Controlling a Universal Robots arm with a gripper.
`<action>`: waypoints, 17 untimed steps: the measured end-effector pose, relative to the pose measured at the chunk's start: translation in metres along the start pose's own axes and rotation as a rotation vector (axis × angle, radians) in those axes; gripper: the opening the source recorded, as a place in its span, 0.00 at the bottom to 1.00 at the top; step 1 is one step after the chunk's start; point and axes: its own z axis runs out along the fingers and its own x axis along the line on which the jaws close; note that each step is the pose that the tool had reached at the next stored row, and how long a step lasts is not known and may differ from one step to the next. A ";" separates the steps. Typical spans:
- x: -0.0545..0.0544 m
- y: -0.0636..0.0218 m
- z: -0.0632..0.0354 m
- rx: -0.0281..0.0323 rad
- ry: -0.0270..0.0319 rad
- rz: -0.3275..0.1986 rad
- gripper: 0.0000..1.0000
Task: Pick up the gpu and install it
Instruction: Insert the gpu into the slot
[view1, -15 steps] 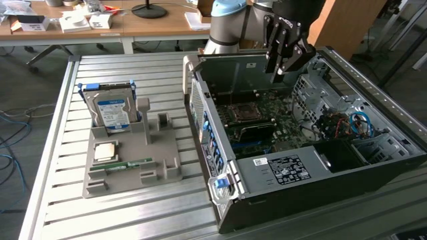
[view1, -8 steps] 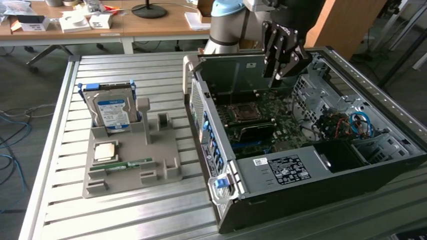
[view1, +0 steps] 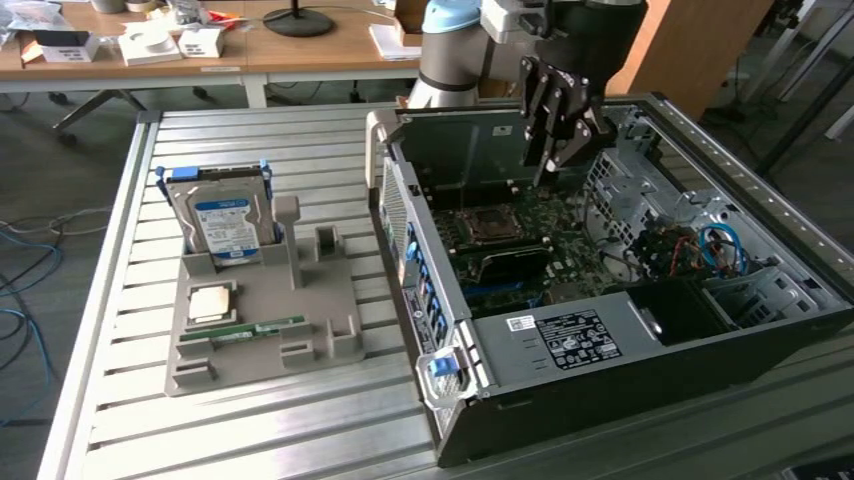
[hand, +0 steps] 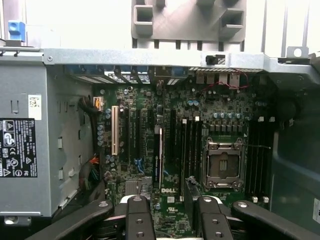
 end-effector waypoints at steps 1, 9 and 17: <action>0.000 0.0000 0.0001 -0.0001 0.0002 0.000 0.40; 0.000 0.0005 0.0102 -0.0001 -0.0086 0.000 0.40; 0.000 0.0006 0.0151 -0.0006 -0.0086 0.000 0.40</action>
